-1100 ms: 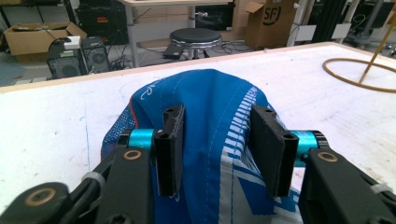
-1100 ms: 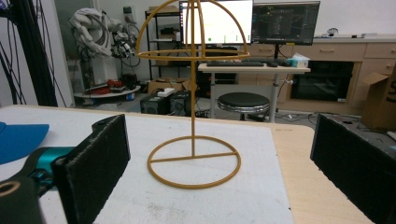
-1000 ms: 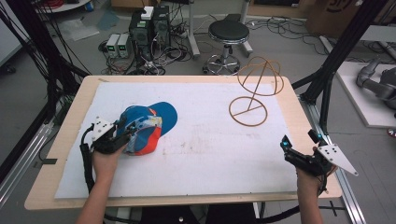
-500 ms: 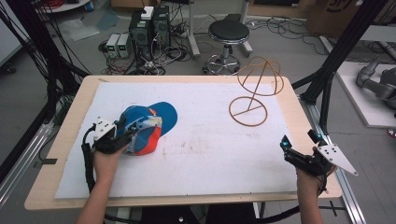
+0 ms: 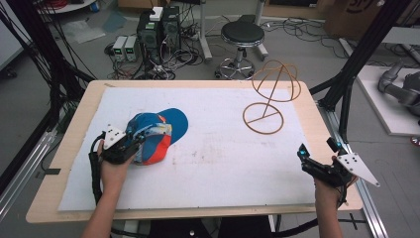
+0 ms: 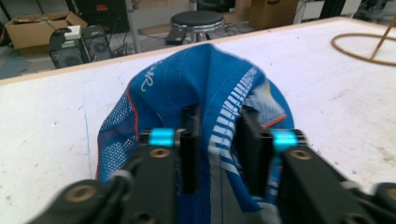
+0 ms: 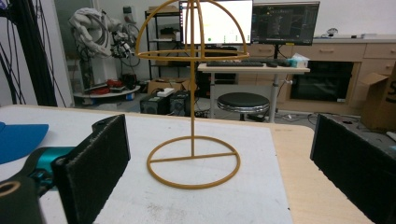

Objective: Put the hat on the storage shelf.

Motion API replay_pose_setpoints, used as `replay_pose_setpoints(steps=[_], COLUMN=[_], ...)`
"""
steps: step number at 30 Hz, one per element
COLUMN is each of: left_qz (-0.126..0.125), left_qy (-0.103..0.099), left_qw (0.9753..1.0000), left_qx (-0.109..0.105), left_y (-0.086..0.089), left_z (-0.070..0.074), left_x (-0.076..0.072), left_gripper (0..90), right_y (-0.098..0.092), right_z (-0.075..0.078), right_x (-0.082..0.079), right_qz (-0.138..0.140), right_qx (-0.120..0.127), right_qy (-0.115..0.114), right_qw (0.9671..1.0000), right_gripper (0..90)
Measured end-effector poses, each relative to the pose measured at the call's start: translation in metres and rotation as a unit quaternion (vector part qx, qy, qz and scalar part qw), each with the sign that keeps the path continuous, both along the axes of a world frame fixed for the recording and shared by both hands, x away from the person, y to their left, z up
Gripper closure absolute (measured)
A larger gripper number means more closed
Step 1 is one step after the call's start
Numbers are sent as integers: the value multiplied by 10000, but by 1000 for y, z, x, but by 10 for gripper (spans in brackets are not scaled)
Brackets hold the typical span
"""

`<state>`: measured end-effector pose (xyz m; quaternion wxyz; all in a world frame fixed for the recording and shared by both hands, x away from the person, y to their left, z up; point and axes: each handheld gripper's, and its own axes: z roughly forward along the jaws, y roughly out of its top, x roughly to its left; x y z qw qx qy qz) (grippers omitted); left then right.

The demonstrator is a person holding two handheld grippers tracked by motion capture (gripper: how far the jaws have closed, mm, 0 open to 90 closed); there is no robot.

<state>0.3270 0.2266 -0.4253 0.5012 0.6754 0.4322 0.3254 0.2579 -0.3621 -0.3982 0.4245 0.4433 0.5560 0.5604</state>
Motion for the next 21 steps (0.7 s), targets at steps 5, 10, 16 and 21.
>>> replay_pose_setpoints(steps=[5,10,16,21], left_qz=[-55,-69,-58,-54], left_qy=[-99,-219,-416,-534], left_qw=[9999,9996,9985,9975], left_qx=[-40,-183,-346,-456], left_y=[0,1,3,0], left_z=[2,6,14,20], left_x=[-2,-5,-8,-7], left_gripper=[884,888,888,888], right_y=[1,1,1,3], right_z=[0,0,-1,-1], right_x=[0,0,0,1], right_qz=[-4,9,9,37], right_qx=[12,4,-10,-38], right_qy=[20,17,25,23], right_qw=[10000,10000,10000,10000], right_gripper=[44,44,44,44])
